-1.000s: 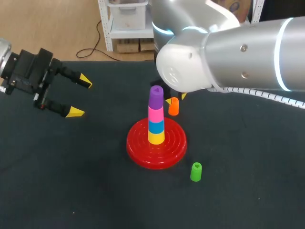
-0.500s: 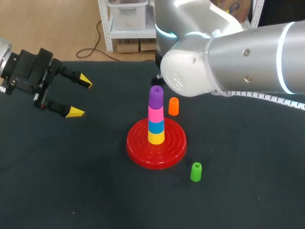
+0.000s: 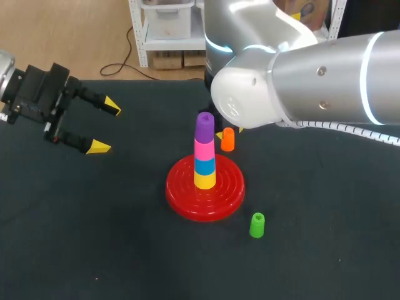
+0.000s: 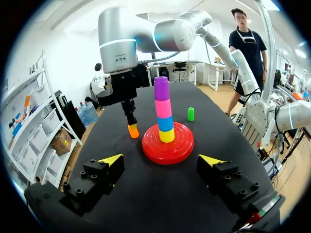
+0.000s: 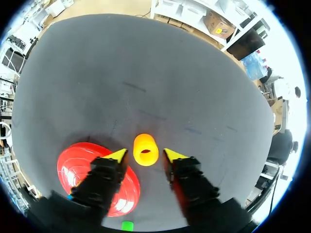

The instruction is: Pick up and stack the cylinders on the red base in this order: pink,purple,orange,green

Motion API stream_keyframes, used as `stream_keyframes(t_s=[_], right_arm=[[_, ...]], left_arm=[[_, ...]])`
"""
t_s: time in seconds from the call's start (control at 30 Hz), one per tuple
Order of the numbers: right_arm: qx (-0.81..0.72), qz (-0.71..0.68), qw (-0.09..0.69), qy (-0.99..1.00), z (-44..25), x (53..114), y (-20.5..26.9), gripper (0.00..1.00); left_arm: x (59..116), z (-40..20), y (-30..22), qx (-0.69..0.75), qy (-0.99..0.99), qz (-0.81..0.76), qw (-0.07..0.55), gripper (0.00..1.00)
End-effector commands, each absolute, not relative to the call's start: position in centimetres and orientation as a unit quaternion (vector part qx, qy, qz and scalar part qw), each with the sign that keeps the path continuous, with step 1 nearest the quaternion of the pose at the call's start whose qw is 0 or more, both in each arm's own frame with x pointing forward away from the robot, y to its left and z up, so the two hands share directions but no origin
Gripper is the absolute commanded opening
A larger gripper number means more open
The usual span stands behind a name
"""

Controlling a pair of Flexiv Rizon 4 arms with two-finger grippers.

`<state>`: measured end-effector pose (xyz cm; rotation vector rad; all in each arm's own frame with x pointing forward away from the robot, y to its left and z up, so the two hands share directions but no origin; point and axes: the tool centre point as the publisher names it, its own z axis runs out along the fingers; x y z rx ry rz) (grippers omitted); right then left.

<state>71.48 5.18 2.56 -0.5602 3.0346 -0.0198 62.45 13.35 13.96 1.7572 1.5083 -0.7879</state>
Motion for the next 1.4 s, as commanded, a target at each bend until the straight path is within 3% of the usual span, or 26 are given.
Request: stream_keyframes(t_s=[0.03, 0.07, 0.37, 0.8, 1.4], right_arm=[[-0.181, -0.003, 0.028, 0.983, 2.5, 71.3, 5.1, 0.07], [-0.181, -0.003, 0.028, 0.983, 2.5, 71.2, 5.1, 0.0], [-0.189, -0.015, 0.036, 0.981, 4.8, 71.1, 5.0, 0.0], [-0.209, -0.014, 0.057, 0.976, 15.9, 69.6, 4.4, 0.0], [-0.288, 0.006, 0.089, 0.953, 27.7, 61.7, 5.6, 0.0]], left_arm=[[62.5, 13.9, 13.4, 0.676, 0.578, -0.303, 0.342, 1.0], [62.5, 13.9, 13.4, 0.676, 0.578, -0.303, 0.342, 1.0], [62.5, 13.9, 13.4, 0.676, 0.578, -0.303, 0.342, 1.0], [62.5, 13.9, 13.4, 0.676, 0.578, -0.303, 0.342, 1.0], [62.5, 13.9, 13.4, 0.676, 0.578, -0.303, 0.342, 1.0]])
